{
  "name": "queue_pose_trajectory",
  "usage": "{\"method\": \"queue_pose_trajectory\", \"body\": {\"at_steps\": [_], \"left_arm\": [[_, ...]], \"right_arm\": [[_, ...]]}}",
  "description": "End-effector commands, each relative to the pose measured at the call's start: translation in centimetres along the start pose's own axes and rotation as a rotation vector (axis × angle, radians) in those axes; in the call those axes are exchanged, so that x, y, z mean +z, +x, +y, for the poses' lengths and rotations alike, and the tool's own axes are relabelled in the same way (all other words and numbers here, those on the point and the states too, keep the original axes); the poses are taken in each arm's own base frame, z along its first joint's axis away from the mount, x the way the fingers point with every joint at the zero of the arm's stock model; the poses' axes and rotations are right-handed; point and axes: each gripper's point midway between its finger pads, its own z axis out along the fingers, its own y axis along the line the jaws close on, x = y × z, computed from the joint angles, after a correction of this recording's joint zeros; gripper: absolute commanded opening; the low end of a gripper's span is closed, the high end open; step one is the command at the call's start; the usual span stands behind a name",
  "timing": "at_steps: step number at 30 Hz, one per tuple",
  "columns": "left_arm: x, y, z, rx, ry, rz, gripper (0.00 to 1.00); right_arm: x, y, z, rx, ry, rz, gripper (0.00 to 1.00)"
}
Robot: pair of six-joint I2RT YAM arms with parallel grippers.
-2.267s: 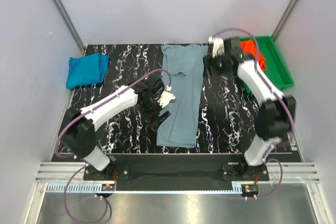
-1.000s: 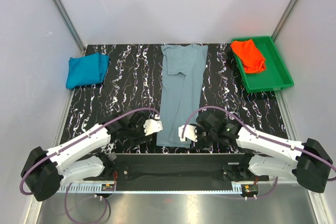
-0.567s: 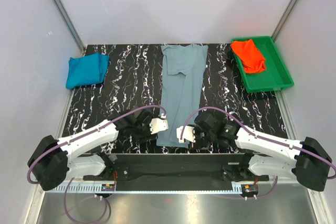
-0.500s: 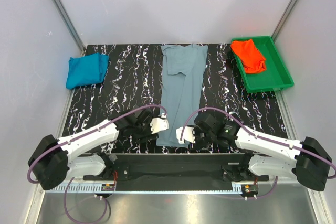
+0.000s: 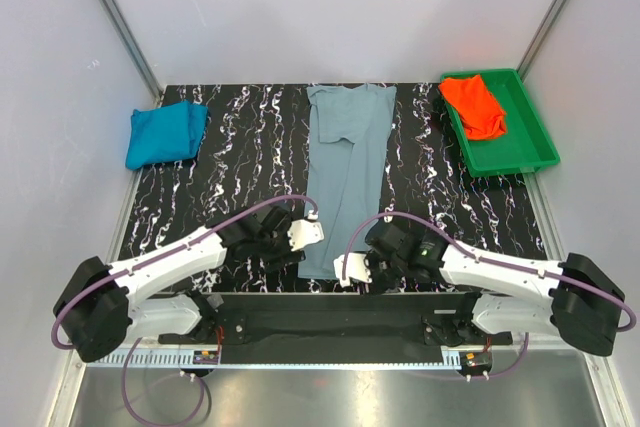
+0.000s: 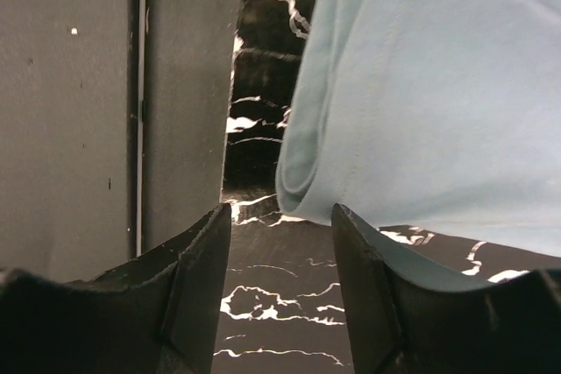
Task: Fold and stack the t-shirts
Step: Fold the tshirt
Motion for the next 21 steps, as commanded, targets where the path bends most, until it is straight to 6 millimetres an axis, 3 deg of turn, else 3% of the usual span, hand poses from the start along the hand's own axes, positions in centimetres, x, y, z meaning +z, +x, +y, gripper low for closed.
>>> {"method": "queue_pose_trajectory", "body": {"at_steps": [1,5,15,21], "left_arm": [[-0.6,-2.4,1.0,-0.007,-0.039,-0.076,0.70],[-0.8,-2.2,0.8,-0.016,-0.039,-0.076,0.70],[-0.9,-2.1,0.5,-0.028,-0.028,-0.087,0.69],[-1.1,-1.8,0.1,-0.034,-0.018,-0.082,0.69]], "right_arm": [[0.6,-0.5,0.3,-0.033,-0.015,-0.027,0.53],[1.1,-0.4,0.1,-0.035,0.000,-0.035,0.45],[2.1,0.1,-0.7,-0.045,0.051,-0.041,0.51],[3.0,0.6,-1.2,-0.072,0.079,-0.036,0.49]]}}
